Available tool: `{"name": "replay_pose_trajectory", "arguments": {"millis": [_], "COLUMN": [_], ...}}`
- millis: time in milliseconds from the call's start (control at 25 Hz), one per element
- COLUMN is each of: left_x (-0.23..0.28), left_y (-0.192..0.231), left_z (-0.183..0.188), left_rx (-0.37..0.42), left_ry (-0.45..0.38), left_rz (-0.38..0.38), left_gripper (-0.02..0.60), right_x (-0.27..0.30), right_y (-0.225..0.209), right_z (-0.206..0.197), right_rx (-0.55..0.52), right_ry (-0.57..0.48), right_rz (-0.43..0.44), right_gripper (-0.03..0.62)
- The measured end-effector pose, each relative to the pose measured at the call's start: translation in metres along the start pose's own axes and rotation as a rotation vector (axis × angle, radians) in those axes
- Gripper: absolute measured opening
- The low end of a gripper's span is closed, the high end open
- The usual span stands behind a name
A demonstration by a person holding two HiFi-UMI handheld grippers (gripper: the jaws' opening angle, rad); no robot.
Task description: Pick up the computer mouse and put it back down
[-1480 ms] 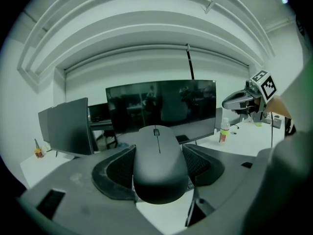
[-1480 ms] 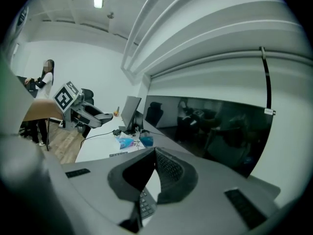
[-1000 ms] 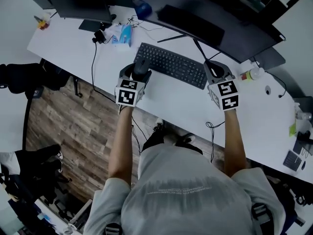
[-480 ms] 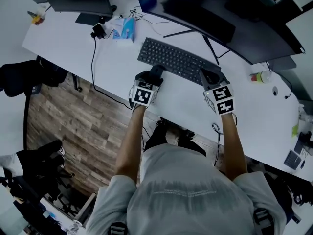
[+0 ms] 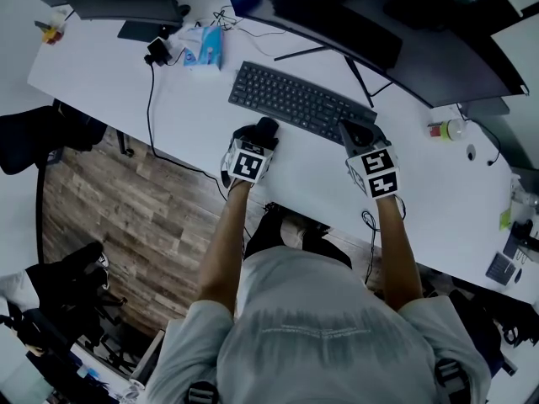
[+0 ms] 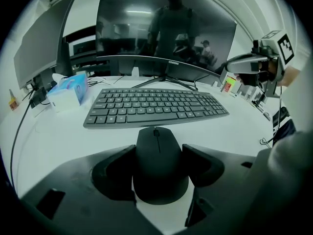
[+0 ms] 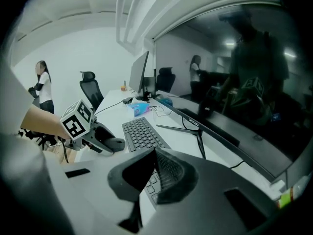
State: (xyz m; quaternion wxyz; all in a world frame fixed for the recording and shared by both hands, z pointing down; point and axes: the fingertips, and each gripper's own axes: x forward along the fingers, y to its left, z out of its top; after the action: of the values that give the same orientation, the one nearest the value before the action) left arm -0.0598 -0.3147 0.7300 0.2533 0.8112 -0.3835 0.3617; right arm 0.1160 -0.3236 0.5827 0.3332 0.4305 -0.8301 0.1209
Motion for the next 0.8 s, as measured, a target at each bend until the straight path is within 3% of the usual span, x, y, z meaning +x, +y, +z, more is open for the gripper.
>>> {"name": "replay_pose_trajectory", "arguments": {"millis": [400, 600, 800], "left_x": [-0.006, -0.03, -0.065], "left_y": [-0.002, 0.006, 0.003], "left_z": [0.012, 0.044, 0.1], "left_rx": [-0.021, 0.003, 0.056], "left_ry": [-0.045, -0.114, -0.227], "left_rz": [-0.033, -0.005, 0.019], "left_gripper": [0.296, 0.296, 0.295], "right_x": [-0.015, -0.04, -0.085], "right_y": [-0.016, -0.037, -0.066], "right_z": [0.005, 0.014, 0.028], "right_rx": [0.008, 0.017, 0.027], "right_ry": [-0.033, -0.077, -0.147], "right_rz": [-0.041, -0.098, -0.187], "right_gripper": [0.002, 0.003, 0.002]}}
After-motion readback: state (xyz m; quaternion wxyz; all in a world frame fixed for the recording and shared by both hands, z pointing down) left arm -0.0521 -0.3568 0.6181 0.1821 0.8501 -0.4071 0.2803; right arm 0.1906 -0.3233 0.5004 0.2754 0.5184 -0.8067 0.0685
